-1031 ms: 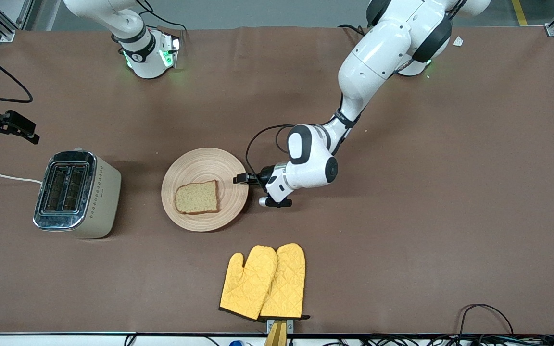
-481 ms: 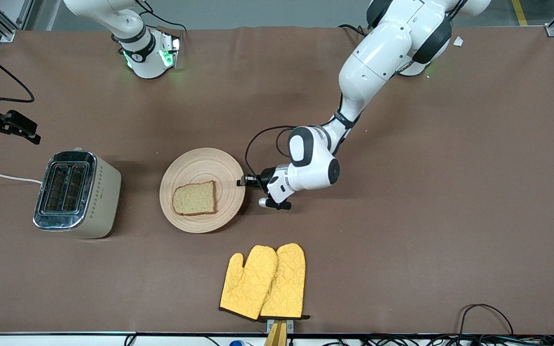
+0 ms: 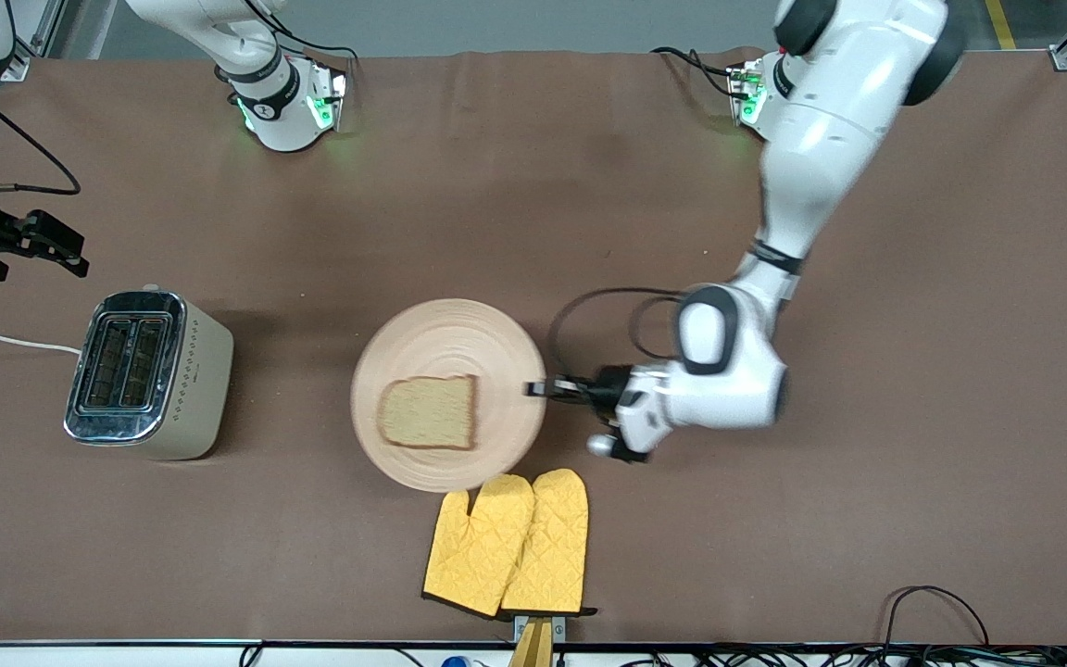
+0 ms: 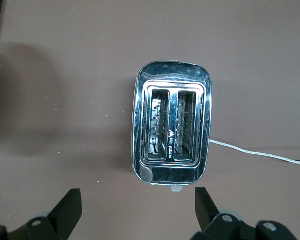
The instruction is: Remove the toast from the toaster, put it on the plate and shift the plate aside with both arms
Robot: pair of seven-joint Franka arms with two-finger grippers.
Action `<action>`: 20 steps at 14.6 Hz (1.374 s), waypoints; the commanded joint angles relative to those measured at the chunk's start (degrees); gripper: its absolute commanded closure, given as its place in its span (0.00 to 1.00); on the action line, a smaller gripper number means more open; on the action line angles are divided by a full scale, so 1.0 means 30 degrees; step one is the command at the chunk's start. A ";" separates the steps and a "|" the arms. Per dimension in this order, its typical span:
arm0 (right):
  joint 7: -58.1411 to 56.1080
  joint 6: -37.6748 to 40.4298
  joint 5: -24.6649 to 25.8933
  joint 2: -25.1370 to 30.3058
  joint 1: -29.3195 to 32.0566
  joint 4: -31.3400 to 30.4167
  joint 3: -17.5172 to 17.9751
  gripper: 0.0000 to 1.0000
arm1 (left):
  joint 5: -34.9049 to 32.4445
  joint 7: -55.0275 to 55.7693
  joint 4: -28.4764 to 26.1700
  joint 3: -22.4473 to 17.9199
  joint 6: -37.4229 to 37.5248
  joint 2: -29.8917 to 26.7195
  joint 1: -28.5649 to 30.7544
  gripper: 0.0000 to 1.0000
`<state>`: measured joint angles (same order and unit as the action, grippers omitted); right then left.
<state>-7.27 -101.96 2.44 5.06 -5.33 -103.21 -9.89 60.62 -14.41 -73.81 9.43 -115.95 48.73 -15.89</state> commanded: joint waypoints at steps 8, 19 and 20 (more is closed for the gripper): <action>-0.0184 0.0207 -0.0140 -0.0077 0.0576 0.0214 0.0338 0.00 | -0.5401 -0.9044 0.0345 0.0168 0.9822 0.1244 1.1672 1.00; -0.0682 0.0237 -0.0375 -0.0077 0.2920 0.0185 0.2476 0.00 | -0.5996 -1.0054 0.1635 -0.1179 0.9999 0.4090 1.4261 0.04; -0.0682 0.0266 -0.0375 -0.0077 0.2920 0.0185 0.2476 0.00 | -0.6083 -0.9906 0.1723 -0.1295 0.9999 0.4060 1.4232 0.00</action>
<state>-8.43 -101.86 2.21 5.03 2.15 -103.20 -3.42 42.61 -45.88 -70.18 6.09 -87.39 61.15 26.96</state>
